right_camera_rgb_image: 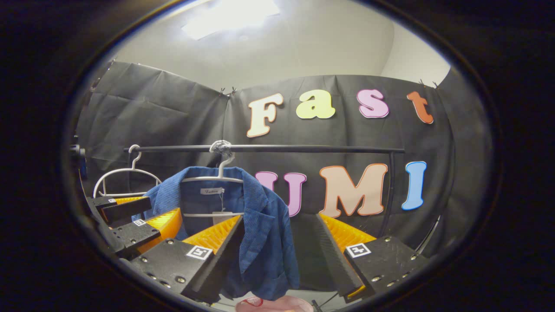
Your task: Grasp the clothes on the hanger with both hands and then place them into the laundry hamper below.
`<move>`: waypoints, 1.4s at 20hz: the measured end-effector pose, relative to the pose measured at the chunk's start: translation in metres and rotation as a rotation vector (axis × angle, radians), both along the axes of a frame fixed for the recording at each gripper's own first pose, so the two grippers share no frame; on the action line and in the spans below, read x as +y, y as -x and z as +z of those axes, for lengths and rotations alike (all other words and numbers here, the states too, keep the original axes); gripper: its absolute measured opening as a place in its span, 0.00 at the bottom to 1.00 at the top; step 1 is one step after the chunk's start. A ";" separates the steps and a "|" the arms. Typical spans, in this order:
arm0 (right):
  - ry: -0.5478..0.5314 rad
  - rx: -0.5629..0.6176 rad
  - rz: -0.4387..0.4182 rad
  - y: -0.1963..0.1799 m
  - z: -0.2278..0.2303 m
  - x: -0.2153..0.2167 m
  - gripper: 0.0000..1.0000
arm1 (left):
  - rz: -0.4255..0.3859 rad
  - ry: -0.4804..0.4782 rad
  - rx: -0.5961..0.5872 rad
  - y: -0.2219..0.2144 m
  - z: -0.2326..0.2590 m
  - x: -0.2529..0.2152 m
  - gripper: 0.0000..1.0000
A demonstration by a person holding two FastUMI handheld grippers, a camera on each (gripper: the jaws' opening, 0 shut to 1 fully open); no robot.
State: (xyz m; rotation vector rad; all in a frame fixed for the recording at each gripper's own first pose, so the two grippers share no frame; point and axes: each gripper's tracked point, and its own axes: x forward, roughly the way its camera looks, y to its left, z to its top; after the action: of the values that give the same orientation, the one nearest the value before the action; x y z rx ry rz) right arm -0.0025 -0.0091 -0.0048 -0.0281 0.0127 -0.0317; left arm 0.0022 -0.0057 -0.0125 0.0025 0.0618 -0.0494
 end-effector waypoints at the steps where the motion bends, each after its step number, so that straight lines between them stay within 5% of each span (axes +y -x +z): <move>1: 0.001 0.002 -0.002 0.000 -0.002 -0.001 0.96 | 0.000 -0.003 0.008 0.000 -0.003 0.000 0.94; 10: 0.015 0.043 -0.003 0.003 -0.016 -0.009 0.96 | 0.022 -0.026 0.087 -0.006 -0.030 -0.001 0.95; 18: -0.003 0.076 -0.014 0.008 -0.029 -0.020 0.96 | 0.119 -0.068 0.160 -0.017 -0.064 0.011 0.94; 28: 0.012 0.106 0.011 0.003 -0.043 -0.017 0.96 | 0.111 -0.063 0.212 -0.016 -0.078 0.026 0.09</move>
State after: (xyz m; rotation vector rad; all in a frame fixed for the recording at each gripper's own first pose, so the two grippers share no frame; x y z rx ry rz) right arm -0.0055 -0.0264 -0.0481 -0.0421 0.1183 -0.0191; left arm 0.0185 0.0200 -0.0905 0.0567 0.2755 0.0635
